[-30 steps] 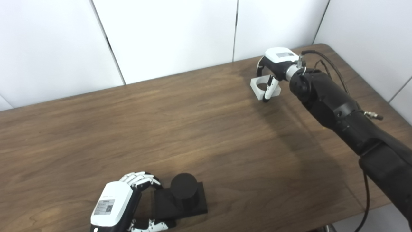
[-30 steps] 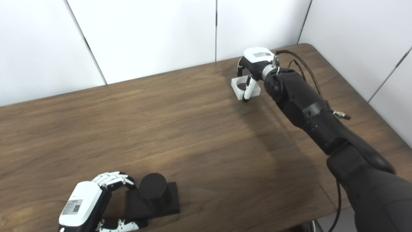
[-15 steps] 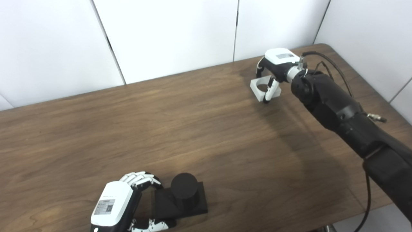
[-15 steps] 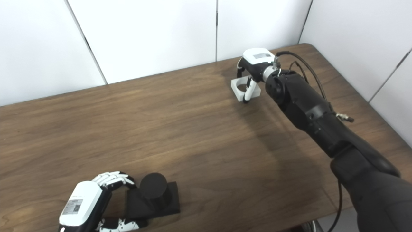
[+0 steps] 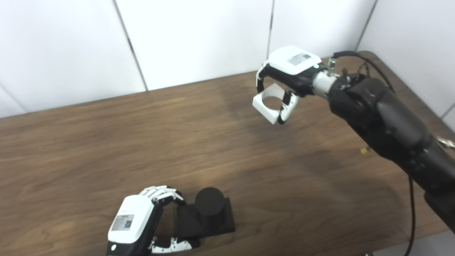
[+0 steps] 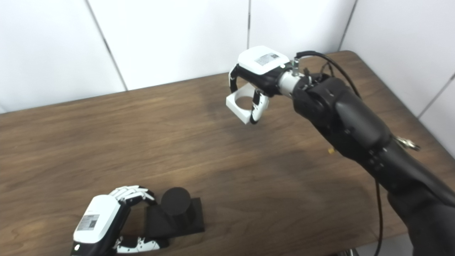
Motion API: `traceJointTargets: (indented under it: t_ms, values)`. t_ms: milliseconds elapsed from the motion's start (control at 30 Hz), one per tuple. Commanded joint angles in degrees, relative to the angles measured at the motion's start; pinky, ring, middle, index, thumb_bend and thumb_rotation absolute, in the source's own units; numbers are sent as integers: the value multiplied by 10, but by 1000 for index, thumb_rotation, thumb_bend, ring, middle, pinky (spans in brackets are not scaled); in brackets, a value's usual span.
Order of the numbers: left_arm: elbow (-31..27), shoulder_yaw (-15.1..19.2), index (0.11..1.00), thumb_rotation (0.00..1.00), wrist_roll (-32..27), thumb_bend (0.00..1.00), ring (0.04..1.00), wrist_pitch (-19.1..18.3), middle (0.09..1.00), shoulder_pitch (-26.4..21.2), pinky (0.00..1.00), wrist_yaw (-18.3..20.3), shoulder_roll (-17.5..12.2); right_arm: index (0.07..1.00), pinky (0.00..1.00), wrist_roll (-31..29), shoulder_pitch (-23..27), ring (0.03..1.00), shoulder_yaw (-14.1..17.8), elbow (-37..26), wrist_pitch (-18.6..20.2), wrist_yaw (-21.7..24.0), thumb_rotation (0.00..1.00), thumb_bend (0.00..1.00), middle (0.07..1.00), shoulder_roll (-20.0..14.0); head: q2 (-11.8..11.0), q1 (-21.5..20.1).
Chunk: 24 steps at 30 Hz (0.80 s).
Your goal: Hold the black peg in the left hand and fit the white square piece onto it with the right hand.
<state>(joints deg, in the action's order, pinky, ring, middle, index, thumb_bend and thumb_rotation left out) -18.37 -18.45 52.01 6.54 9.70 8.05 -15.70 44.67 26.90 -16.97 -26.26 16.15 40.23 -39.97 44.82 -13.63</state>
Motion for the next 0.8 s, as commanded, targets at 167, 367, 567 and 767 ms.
traceJointTargets:
  t_ms: [167, 367, 567, 767]
  values:
    - [11, -14, 485, 50, 29, 523, 787, -23, 728, -5, 806, 13, 11, 484, 832, -19, 21, 839, 3, -134, 26, 93, 133, 523, 746, 31, 10, 17]
    - [11, -21, 485, 49, 34, 523, 781, -32, 724, -8, 805, 15, 17, 483, 788, -22, 18, 819, -9, -190, 15, 137, 132, 524, 726, 74, 17, 32]
    - [9, -25, 485, 49, 31, 522, 781, -41, 725, -11, 810, 21, 17, 483, 770, -19, 14, 819, -24, -229, 20, 182, 132, 523, 724, 112, 21, 36]
    - [8, -30, 485, 49, 30, 522, 781, -47, 725, -13, 808, 22, 15, 482, 792, -14, 4, 824, -26, -238, 17, 203, 129, 523, 729, 141, 24, 39]
